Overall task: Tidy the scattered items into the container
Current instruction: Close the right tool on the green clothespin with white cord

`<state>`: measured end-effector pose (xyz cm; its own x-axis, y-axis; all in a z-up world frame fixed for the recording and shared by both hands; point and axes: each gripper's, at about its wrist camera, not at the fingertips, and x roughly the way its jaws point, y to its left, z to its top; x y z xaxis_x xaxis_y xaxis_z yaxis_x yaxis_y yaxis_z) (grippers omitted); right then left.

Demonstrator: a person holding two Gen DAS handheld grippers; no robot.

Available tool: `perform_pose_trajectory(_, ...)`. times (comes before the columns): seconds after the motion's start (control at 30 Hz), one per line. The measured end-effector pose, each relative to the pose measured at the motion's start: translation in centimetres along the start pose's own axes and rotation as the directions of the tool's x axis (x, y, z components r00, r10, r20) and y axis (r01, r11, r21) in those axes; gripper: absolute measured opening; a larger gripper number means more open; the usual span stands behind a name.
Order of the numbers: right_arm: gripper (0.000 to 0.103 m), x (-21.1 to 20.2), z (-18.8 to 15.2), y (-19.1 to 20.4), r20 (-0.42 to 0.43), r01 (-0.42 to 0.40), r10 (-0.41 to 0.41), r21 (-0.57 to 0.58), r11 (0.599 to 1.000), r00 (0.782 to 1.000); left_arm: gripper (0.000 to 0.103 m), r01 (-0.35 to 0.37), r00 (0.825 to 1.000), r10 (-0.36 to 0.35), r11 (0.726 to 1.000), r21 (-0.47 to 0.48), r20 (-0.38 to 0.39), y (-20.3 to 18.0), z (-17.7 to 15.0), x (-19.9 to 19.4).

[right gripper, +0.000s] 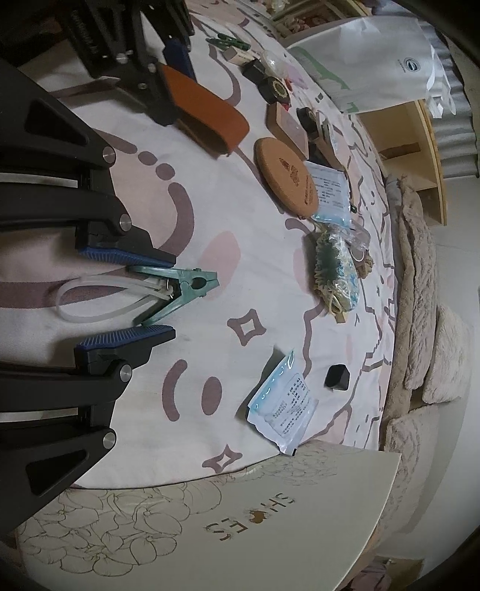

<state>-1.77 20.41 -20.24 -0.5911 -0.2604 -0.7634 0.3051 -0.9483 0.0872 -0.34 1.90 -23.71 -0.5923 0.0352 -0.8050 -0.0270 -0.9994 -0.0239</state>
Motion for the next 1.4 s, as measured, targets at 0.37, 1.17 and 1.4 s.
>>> perform_pose_trajectory(0.37, 0.047, 0.1, 0.0, 1.2, -0.004, 0.020, -0.020, -0.056, 0.998, 1.000, 0.073, -0.044, 0.999, 0.045, 0.999, -0.012, 0.010, 0.5, 0.1, 0.6)
perform_pose_trajectory(1.17, 0.031, -0.3, 0.2, 3.3, 0.038, 0.131, -0.127, -0.127, 0.983, 0.991, 0.077, -0.061, 0.996, 0.061, 0.998, -0.001, 0.065, -0.5, 0.3, 1.1)
perform_pose_trajectory(1.4, 0.031, -0.3, 0.2, 3.4, 0.031, 0.132, -0.130, -0.122, 0.984, 0.991, 0.045, -0.068, 0.994, 0.064, 0.997, 0.042, 0.089, -1.2, 0.3, 0.6)
